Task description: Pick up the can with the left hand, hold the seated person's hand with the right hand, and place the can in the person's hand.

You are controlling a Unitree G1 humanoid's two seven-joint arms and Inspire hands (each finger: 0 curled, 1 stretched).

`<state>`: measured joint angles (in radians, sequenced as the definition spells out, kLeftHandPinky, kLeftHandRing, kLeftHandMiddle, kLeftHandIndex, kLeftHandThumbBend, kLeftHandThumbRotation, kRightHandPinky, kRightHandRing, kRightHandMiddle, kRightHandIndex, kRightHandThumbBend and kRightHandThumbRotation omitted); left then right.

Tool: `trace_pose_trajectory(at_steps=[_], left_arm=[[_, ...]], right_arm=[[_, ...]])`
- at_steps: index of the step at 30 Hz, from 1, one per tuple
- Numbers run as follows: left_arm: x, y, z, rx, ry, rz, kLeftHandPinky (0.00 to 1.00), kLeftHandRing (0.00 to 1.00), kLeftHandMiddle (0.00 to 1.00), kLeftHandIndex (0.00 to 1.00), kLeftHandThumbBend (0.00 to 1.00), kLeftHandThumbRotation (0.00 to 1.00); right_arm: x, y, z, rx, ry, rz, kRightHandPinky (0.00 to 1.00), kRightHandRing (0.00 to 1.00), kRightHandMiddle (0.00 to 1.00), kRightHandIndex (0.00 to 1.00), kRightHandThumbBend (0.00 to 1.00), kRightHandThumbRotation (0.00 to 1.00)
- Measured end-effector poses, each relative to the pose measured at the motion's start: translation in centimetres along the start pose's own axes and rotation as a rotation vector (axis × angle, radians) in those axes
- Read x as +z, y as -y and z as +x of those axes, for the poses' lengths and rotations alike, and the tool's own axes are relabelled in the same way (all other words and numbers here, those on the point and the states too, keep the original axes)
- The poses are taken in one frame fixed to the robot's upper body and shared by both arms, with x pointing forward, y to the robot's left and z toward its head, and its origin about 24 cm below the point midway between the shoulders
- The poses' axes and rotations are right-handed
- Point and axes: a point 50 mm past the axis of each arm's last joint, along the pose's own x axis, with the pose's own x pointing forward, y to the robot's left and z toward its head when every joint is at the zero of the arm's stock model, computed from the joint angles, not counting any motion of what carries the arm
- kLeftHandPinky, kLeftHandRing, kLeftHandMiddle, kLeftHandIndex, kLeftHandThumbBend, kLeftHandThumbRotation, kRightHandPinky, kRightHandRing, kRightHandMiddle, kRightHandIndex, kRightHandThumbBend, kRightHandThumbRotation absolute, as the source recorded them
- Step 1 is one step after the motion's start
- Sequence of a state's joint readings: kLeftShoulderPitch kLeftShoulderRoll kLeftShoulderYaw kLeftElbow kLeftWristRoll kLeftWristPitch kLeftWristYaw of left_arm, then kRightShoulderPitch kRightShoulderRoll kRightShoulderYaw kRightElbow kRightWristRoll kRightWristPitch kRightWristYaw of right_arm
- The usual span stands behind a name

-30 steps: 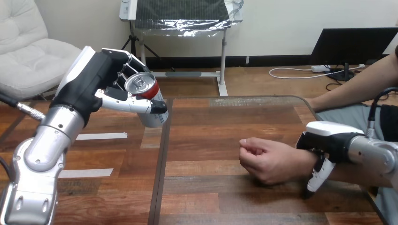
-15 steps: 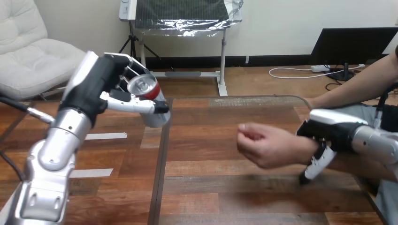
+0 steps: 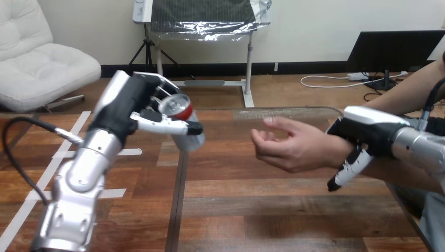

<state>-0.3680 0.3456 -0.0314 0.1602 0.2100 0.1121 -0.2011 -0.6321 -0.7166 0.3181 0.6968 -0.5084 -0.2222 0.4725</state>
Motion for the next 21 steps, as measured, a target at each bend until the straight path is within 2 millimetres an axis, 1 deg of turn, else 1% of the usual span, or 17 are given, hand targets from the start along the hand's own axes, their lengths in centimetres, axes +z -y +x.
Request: trace_pose_trajectory(at_steps=[10, 18, 21], left_arm=[[-0.4, 1.6, 1.1, -0.023, -0.018, -0.023, 0.30, 0.36, 0.40, 0.41, 0.81, 0.00], [-0.6, 2.6, 1.8, -0.038, -0.014, -0.055, 0.29, 0.35, 0.39, 0.40, 0.81, 0.00], [-0.6, 2.9, 2.1, -0.039, -0.014, -0.064, 0.29, 0.35, 0.39, 0.40, 0.81, 0.00]], right_arm=[[0.8, 1.0, -0.2, -0.013, 0.006, 0.001, 0.38, 0.47, 0.52, 0.45, 0.86, 0.00], [1.1, 1.2, -0.2, -0.020, 0.022, 0.010, 0.35, 0.43, 0.48, 0.43, 0.87, 0.00], [1.2, 1.3, -0.1, -0.018, 0.023, 0.014, 0.36, 0.45, 0.50, 0.43, 0.88, 0.00]])
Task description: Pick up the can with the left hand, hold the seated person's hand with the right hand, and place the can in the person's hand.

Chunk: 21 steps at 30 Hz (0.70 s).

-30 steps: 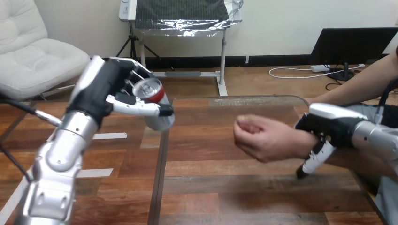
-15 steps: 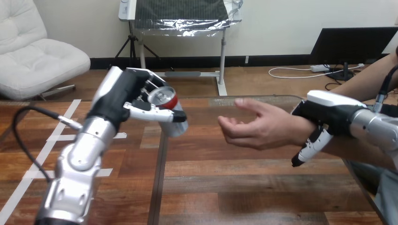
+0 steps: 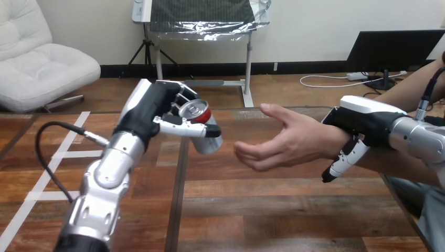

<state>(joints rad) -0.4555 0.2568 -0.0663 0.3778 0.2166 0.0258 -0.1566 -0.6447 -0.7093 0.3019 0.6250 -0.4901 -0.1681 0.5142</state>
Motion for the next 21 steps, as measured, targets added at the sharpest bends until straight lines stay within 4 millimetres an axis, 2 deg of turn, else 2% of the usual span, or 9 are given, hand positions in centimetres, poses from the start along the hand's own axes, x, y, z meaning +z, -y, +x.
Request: trace_pose_trajectory(at_steps=[7, 21], left_arm=[[0.1, 0.8, 0.7, -0.007, -0.002, -0.010, 0.29, 0.35, 0.39, 0.41, 0.81, 0.00], [1.0, 2.7, 2.0, -0.041, 0.028, -0.043, 0.31, 0.35, 0.39, 0.40, 0.80, 0.00]], right_arm=[[0.2, -0.1, 0.2, 0.007, -0.011, 0.015, 0.41, 0.50, 0.54, 0.44, 0.88, 0.00], [1.4, -0.4, 1.0, 0.018, 0.010, 0.020, 0.37, 0.45, 0.50, 0.44, 0.89, 0.00]])
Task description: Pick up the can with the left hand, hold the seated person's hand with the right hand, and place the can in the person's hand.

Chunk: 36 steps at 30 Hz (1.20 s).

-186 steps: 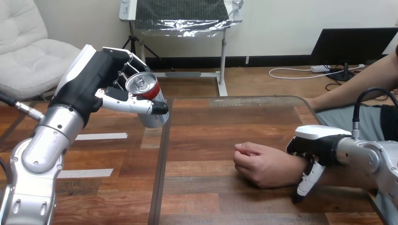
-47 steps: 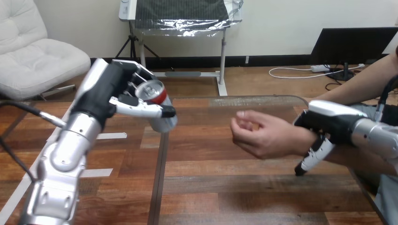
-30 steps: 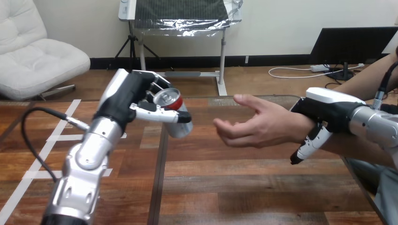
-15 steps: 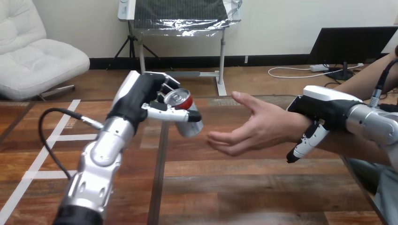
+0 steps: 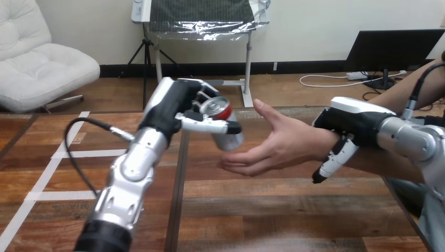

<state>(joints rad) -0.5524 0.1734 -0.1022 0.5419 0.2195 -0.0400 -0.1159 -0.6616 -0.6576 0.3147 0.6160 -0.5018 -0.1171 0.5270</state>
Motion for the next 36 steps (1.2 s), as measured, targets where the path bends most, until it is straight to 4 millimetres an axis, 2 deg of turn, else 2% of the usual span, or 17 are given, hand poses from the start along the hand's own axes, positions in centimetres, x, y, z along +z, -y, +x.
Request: trace_pose_trajectory(at_steps=[17, 25, 36], left_arm=[[1.4, 2.1, 1.6, -0.031, 0.012, -0.016, 0.30, 0.35, 0.40, 0.41, 0.81, 0.00], [2.2, 2.4, 2.2, -0.032, 0.024, -0.026, 0.28, 0.34, 0.39, 0.41, 0.81, 0.00], [2.3, 2.5, 2.3, -0.032, 0.023, -0.026, 0.29, 0.35, 0.40, 0.40, 0.83, 0.00]], right_arm=[[2.1, 0.1, 1.1, -0.002, 0.038, 0.000, 0.43, 0.51, 0.54, 0.46, 0.88, 0.00], [2.6, -0.1, 1.5, 0.007, 0.027, -0.002, 0.41, 0.49, 0.53, 0.47, 0.87, 0.00], [3.2, -0.2, 1.8, 0.009, 0.026, 0.003, 0.42, 0.50, 0.55, 0.47, 0.86, 0.00]])
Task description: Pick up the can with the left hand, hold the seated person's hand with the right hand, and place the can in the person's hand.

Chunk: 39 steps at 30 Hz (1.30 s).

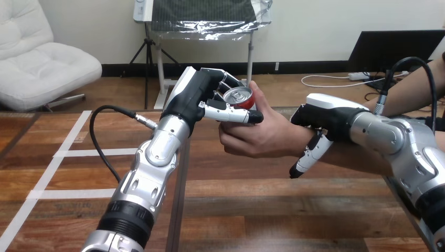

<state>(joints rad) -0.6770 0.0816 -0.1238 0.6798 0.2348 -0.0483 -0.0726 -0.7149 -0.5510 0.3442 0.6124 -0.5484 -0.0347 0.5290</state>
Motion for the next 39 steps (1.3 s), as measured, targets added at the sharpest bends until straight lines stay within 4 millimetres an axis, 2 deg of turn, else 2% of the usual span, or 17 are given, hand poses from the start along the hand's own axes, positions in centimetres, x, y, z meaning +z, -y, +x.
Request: trace_pose_trajectory(at_steps=[23, 25, 26, 28, 34, 35, 39], left_arm=[[0.17, 0.56, 0.07, -0.016, 0.003, -0.002, 0.31, 0.37, 0.41, 0.41, 0.81, 0.00], [0.19, 0.58, 0.07, -0.020, 0.002, -0.003, 0.32, 0.39, 0.43, 0.42, 0.81, 0.00], [0.22, 0.58, 0.08, -0.023, 0.001, -0.003, 0.35, 0.44, 0.48, 0.48, 0.82, 0.01], [0.28, 0.57, 0.08, -0.033, -0.003, -0.004, 0.37, 0.47, 0.52, 0.51, 0.83, 0.03], [0.39, 0.37, 0.05, -0.068, -0.016, -0.004, 0.48, 0.63, 0.68, 0.67, 0.91, 0.24], [0.41, 0.32, 0.04, -0.073, -0.017, -0.003, 0.52, 0.67, 0.72, 0.72, 0.92, 0.33], [0.55, 0.18, -0.01, -0.089, -0.016, 0.005, 0.58, 0.73, 0.77, 0.79, 0.93, 0.46]], right_arm=[[0.02, -0.08, 0.04, 0.006, -0.003, 0.003, 0.42, 0.50, 0.54, 0.47, 0.86, 0.00], [0.01, -0.08, 0.03, 0.006, -0.003, 0.003, 0.41, 0.49, 0.53, 0.48, 0.86, 0.01], [0.00, -0.08, 0.02, 0.007, -0.003, 0.003, 0.40, 0.48, 0.53, 0.49, 0.87, 0.06], [-0.02, -0.10, 0.00, 0.010, -0.001, 0.002, 0.40, 0.47, 0.53, 0.50, 0.87, 0.09], [-0.02, -0.15, -0.16, 0.029, 0.010, -0.001, 0.43, 0.50, 0.56, 0.58, 0.89, 0.27], [0.00, -0.15, -0.20, 0.033, 0.013, -0.002, 0.45, 0.52, 0.59, 0.62, 0.90, 0.33], [0.02, -0.17, -0.39, 0.048, 0.024, -0.003, 0.49, 0.56, 0.64, 0.68, 0.93, 0.42]])
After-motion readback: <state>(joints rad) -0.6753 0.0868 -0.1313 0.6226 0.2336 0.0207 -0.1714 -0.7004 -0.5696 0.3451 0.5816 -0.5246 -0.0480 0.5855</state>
